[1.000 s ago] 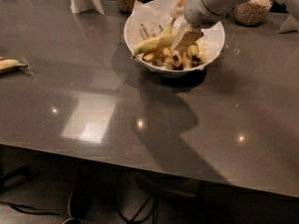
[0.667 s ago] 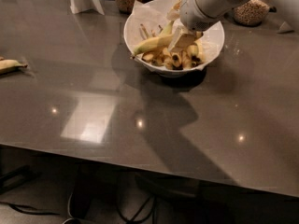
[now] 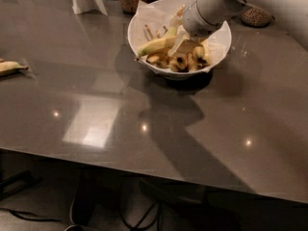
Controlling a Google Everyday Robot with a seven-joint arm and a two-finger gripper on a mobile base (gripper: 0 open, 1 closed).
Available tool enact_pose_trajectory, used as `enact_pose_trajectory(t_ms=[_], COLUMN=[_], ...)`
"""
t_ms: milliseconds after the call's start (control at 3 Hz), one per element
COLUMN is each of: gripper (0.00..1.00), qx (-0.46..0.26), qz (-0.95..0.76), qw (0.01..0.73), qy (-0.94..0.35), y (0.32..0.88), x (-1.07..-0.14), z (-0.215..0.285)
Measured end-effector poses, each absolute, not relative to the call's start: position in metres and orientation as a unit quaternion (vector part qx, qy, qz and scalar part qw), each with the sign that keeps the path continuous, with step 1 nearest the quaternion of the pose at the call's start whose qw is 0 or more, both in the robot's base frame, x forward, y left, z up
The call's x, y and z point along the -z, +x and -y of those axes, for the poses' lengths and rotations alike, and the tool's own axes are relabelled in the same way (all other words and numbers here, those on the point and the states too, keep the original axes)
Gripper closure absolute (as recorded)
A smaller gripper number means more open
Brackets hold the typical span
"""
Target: Pick banana from white bowl
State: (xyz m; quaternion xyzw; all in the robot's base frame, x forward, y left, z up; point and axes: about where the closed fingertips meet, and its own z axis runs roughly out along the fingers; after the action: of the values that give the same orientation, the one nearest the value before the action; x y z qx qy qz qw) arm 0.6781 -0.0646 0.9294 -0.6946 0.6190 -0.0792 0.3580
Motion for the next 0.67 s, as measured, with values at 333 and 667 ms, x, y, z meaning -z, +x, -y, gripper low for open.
enact_pose_trajectory(t_ms=[333,667], gripper=[0.41,0.41], qx=[0.079,0.079], qz=[-0.623,-0.624], qw=[0.356,0.355], qy=[-0.692,-0.691], y=[0.6818,0.6835], x=[-0.9247,-0.9239], z=[0.0639,0.0641])
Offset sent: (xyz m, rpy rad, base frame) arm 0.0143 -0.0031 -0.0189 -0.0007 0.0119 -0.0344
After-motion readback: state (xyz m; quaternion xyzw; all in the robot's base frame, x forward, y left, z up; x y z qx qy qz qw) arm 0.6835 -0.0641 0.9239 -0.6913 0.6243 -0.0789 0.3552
